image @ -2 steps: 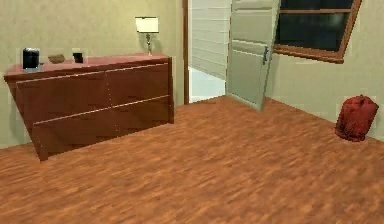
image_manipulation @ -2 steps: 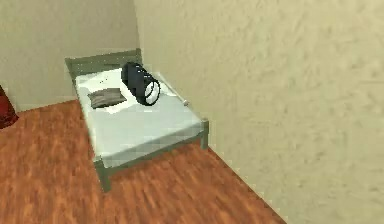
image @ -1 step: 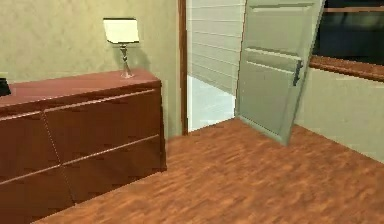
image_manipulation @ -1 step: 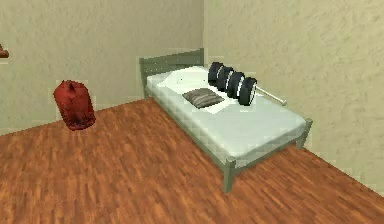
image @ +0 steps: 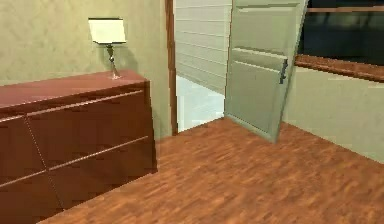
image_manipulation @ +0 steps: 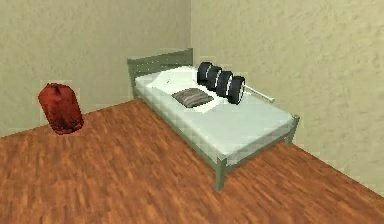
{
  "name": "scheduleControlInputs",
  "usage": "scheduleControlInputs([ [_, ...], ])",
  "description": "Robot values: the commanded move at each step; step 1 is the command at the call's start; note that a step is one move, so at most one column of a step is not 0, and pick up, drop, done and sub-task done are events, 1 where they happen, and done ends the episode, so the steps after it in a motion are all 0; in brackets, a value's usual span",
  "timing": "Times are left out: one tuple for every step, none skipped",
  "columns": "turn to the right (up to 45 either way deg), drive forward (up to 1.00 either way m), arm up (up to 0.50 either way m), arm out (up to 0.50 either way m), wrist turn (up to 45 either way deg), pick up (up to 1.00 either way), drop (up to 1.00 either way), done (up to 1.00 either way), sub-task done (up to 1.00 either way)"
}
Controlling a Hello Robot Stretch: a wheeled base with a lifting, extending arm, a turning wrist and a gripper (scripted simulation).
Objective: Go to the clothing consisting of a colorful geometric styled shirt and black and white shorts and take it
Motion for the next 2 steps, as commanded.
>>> scheduleControlInputs([
  [0.0,1.00,0.00,0.00,0.0,0.00,0.00,0.00,0.00],
  [0.0,1.00,0.00,0.00,0.0,0.00,0.00,0.00,0.00],
])
